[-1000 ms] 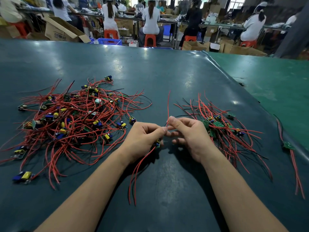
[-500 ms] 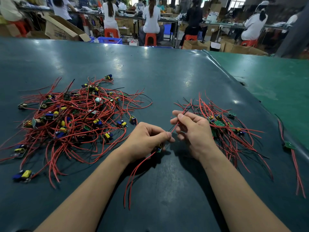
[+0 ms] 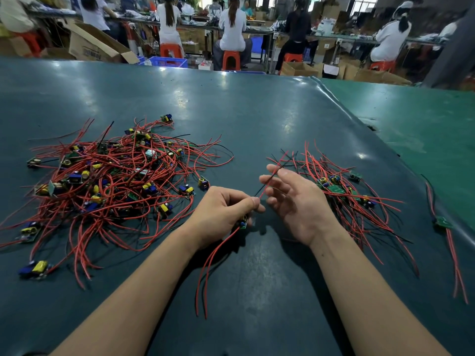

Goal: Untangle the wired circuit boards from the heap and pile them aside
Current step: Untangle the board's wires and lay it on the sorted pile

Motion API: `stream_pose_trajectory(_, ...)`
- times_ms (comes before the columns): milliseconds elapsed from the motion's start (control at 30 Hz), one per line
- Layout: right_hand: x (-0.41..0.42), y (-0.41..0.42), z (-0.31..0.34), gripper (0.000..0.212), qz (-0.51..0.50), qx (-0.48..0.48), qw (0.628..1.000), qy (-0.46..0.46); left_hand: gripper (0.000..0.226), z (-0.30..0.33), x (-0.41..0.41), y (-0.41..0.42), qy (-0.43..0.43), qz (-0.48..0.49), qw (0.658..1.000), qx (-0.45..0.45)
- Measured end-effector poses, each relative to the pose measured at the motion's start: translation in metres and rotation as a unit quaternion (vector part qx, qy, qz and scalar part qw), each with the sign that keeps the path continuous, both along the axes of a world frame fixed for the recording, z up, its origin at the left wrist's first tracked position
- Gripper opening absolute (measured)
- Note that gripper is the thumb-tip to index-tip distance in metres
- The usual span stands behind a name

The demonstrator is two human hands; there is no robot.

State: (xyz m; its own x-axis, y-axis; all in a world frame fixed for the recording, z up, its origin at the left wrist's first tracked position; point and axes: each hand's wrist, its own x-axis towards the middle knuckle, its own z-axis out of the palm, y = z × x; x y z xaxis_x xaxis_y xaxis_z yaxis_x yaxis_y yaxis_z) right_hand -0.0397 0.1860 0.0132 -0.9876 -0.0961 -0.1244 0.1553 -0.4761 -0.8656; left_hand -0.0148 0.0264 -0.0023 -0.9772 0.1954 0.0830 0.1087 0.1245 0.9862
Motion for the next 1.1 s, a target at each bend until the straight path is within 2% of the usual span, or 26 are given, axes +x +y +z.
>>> stream_pose_trajectory(167,0.002,-0.003,-0.003,0.014,-0.037,0.051,0.997,0.053,0.022,0.000,0.000,0.000,0.002,-0.002,1.000,-0.007)
stream_pose_trajectory(267,0.001,-0.002,-0.002,0.009,-0.041,-0.003,0.998,0.050,0.022,0.001,0.000,0.000,-0.005,0.000,1.000,-0.002)
stream_pose_trajectory(367,-0.001,0.001,-0.002,0.015,-0.028,-0.048,0.997,0.052,0.023,0.001,0.000,-0.001,-0.012,-0.001,1.000,0.007)
stream_pose_trajectory(533,0.000,0.002,-0.003,0.007,-0.063,0.068,0.991,0.095,0.023,0.001,0.001,-0.001,-0.008,-0.008,1.000,-0.001)
stream_pose_trajectory(667,0.000,0.004,-0.005,0.003,-0.095,0.114,0.983,0.108,0.023,0.001,0.001,-0.002,-0.006,-0.014,1.000,-0.004)
stream_pose_trajectory(900,-0.002,0.004,-0.009,0.011,-0.125,0.163,0.970,0.130,0.023,0.002,0.001,-0.002,-0.005,-0.016,1.000,-0.007)
stream_pose_trajectory(1000,-0.003,0.003,-0.014,0.014,-0.167,0.260,0.936,0.167,0.023,0.002,0.001,-0.002,-0.006,-0.020,1.000,-0.005)
stream_pose_trajectory(1100,-0.004,0.002,-0.020,0.026,-0.234,0.394,0.855,0.244,0.023,0.001,0.001,-0.002,-0.010,-0.026,1.000,-0.003)
